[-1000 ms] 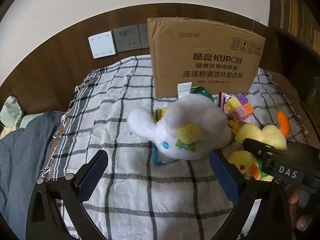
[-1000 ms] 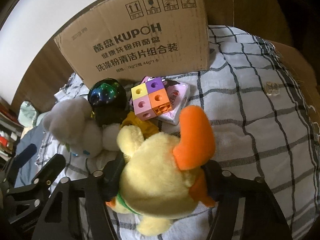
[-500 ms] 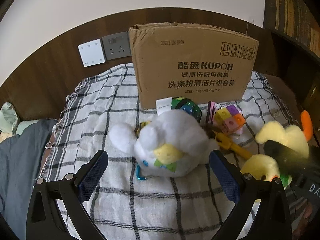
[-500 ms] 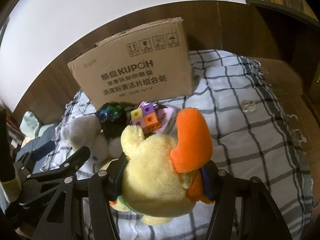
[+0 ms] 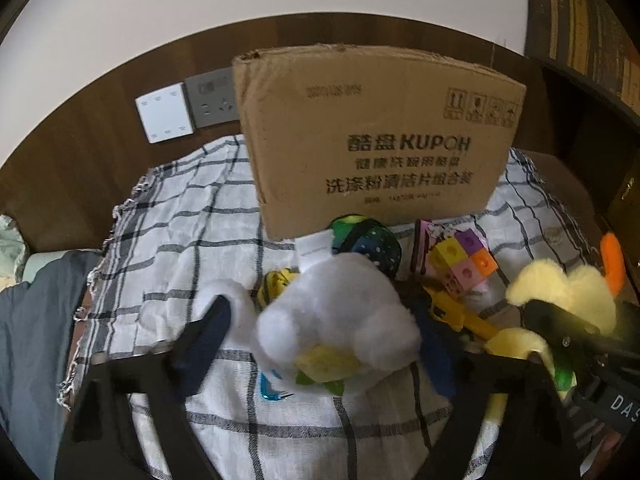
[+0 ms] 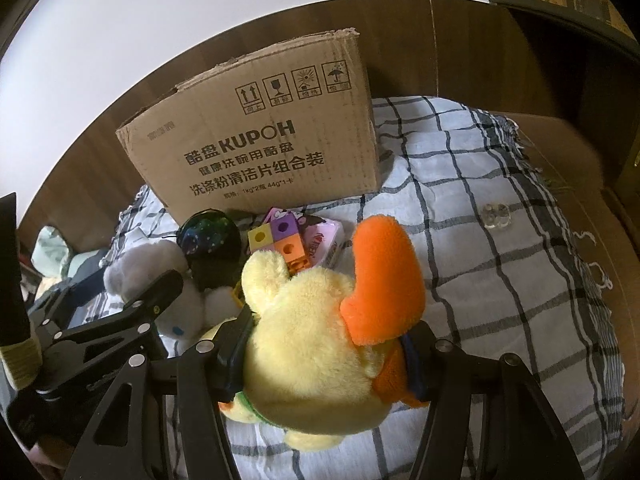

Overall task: Organize objects
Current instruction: 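Grasp the yellow duck plush with the right gripper while the left gripper grasps the white bunny, then lift the duck with the right gripper while the left gripper lifts the bunny toward the box, then release the duck into the box with the right gripper while the left gripper drops the bunny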

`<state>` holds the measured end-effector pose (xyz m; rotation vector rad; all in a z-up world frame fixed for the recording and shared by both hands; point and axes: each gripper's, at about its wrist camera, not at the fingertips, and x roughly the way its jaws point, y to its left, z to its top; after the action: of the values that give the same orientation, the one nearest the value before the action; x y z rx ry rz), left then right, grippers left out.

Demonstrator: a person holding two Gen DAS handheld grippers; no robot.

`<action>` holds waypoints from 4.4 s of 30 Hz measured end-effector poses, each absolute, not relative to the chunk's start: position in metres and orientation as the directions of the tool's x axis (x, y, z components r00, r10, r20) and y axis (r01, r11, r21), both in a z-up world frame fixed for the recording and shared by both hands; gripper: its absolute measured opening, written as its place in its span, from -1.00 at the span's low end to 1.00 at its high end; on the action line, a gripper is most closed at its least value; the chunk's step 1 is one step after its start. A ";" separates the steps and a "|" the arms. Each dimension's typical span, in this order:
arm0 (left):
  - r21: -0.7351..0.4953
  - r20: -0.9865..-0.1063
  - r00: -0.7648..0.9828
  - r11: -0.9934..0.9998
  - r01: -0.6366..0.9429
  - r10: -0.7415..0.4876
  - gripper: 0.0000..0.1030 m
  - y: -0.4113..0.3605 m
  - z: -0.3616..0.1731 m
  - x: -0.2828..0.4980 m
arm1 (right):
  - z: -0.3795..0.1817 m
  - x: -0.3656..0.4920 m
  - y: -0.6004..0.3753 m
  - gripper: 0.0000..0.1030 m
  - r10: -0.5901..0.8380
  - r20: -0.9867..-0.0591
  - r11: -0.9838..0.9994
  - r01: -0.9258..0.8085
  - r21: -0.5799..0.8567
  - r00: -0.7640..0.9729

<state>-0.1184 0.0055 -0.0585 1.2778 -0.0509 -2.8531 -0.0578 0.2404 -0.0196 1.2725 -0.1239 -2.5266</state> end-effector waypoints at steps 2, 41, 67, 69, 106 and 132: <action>0.036 -0.756 -0.655 -0.999 -0.013 -0.019 0.23 0.008 -0.062 -0.120 | -0.020 -0.059 0.240 0.17 -0.313 -0.770 -0.948 0.233 0.216 -0.556; 0.096 -0.578 -0.811 -0.995 0.039 -0.088 -0.02 0.003 0.020 -0.061 | 0.061 -0.019 0.245 0.17 -0.330 -0.600 -0.943 0.284 0.173 -0.729; 0.123 -0.388 -0.912 -0.988 0.096 -0.137 -0.01 -0.008 0.092 -0.087 | 0.133 -0.059 0.233 0.17 -0.293 -0.428 -0.956 0.271 0.114 -0.855; 0.127 -0.376 -0.916 -0.987 0.097 -0.138 -0.01 -0.008 0.095 -0.091 | 0.136 -0.063 0.233 0.17 -0.295 -0.414 -0.955 0.273 0.113 -0.861; 0.068 -0.387 -0.918 -0.996 0.058 -0.080 0.00 0.004 0.114 -0.192 | 0.138 -0.204 0.206 0.20 -0.245 -0.437 -0.969 0.211 0.125 -0.865; 0.121 -0.384 -0.898 -0.976 0.183 -0.216 0.74 0.027 0.119 -0.150 | 0.144 -0.186 0.208 0.71 -0.187 -0.445 -0.982 0.160 0.098 -0.876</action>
<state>-0.1498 0.0265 0.1192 0.5953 -0.1212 -2.8729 -0.1863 0.2076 0.1439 0.6915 -0.0862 -2.8785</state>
